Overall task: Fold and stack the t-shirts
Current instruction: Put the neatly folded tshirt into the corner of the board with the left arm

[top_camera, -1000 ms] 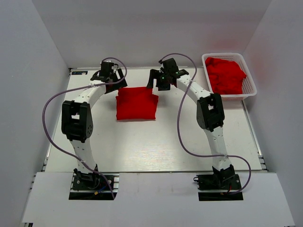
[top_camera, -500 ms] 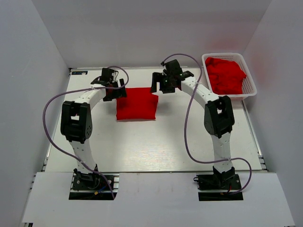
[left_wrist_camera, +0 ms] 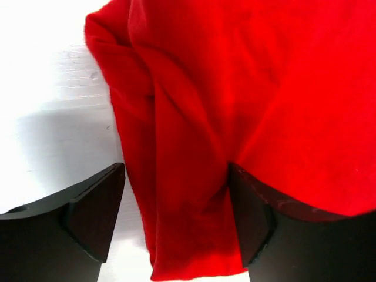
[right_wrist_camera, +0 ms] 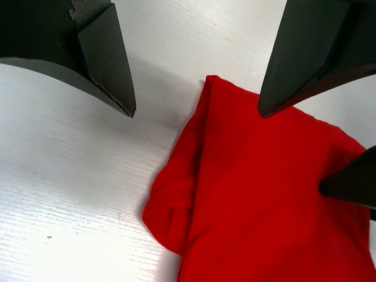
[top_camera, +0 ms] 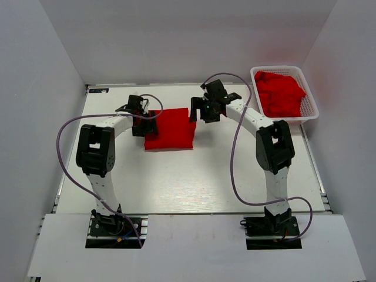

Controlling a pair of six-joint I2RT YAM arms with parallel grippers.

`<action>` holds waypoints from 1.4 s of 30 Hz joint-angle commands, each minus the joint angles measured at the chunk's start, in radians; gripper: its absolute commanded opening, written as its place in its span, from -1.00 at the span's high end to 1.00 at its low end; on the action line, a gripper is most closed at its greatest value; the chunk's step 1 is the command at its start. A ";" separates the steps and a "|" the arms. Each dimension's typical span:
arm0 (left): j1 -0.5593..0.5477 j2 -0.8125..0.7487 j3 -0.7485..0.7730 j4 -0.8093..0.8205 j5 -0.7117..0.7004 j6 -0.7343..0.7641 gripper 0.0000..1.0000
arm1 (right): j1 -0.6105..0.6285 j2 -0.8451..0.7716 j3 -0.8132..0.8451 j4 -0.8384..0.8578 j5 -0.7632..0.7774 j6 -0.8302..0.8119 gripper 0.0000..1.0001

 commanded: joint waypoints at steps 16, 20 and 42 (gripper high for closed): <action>0.011 0.128 0.158 -0.046 -0.127 0.060 0.78 | 0.005 -0.115 -0.063 0.022 0.068 -0.028 -0.81; 0.044 0.148 0.291 -0.090 -0.236 0.109 1.00 | 0.002 -0.130 -0.062 0.011 0.098 -0.042 -0.81; 0.338 0.467 0.851 0.011 -0.374 0.480 1.00 | -0.004 -0.242 -0.063 -0.006 0.250 -0.111 -0.81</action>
